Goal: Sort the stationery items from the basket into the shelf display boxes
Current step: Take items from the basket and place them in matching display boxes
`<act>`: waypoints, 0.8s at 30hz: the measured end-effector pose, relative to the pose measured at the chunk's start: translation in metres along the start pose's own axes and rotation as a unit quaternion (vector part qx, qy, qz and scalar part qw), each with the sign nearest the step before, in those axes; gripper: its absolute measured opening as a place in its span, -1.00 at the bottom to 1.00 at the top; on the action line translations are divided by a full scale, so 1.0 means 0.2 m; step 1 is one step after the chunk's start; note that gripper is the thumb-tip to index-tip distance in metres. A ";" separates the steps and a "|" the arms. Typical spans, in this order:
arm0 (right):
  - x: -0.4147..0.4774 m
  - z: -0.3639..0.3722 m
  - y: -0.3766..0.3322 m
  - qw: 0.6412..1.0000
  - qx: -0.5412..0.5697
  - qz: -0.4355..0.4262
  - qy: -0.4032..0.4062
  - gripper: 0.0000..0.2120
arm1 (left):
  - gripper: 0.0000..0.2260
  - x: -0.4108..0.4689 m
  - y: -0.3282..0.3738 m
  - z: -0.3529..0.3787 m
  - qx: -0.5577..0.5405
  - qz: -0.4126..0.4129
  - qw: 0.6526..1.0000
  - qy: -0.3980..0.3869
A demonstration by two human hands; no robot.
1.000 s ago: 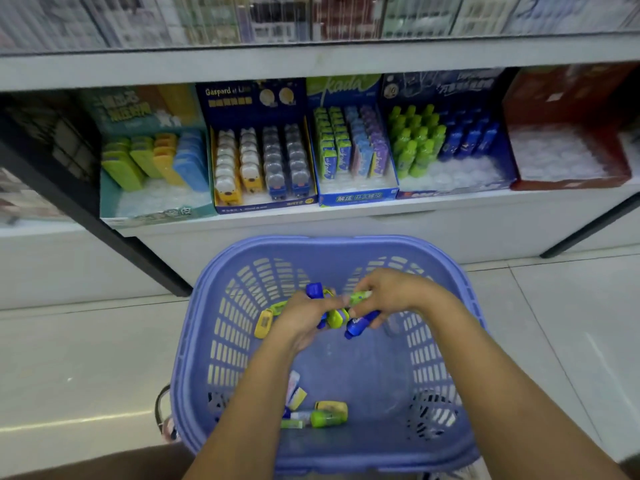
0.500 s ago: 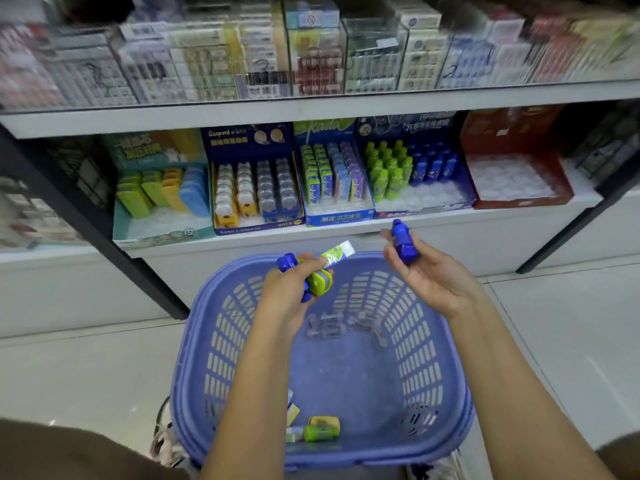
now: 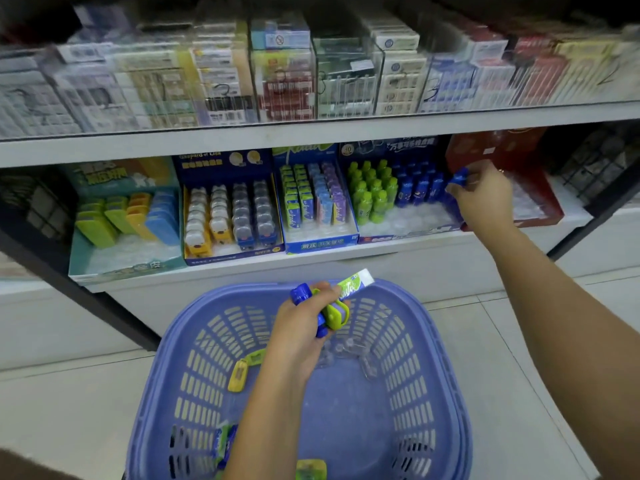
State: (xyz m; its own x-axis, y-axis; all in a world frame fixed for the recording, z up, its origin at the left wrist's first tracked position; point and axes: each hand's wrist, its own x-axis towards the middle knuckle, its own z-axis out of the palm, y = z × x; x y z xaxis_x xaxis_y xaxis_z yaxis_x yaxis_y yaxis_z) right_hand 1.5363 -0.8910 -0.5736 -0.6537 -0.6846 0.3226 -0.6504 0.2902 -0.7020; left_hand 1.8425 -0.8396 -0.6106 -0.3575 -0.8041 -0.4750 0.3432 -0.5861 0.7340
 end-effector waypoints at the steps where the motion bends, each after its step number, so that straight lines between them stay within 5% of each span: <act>1: 0.03 0.01 0.03 1.000 -0.016 -0.005 -0.008 -0.71 | -0.92 0.01 -0.01 0.01 -0.002 -0.001 1.000 0.003; 13: 0.13 0.06 0.07 0.971 -0.209 -0.074 -0.091 -0.75 | -0.91 0.13 -0.08 0.07 -0.015 -0.022 1.000 0.007; 21: 0.17 0.04 -0.01 0.962 -0.213 0.018 -0.167 -0.69 | -0.90 0.13 -0.06 0.09 -0.021 -0.021 0.999 0.012; 24: 0.07 0.03 -0.07 0.984 -0.148 -0.008 -0.096 -0.57 | -0.92 0.12 -0.04 0.11 -0.036 -0.008 0.999 0.018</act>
State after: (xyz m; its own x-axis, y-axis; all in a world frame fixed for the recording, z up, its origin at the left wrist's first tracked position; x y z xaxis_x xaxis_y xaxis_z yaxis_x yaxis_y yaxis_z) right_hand 1.5382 -0.9083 -0.5632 -0.5758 -0.7963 0.1852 -0.7624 0.4411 -0.4735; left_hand 1.8130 -0.8507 -0.6179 -0.3320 -0.7969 -0.5047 0.4003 -0.6035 0.6896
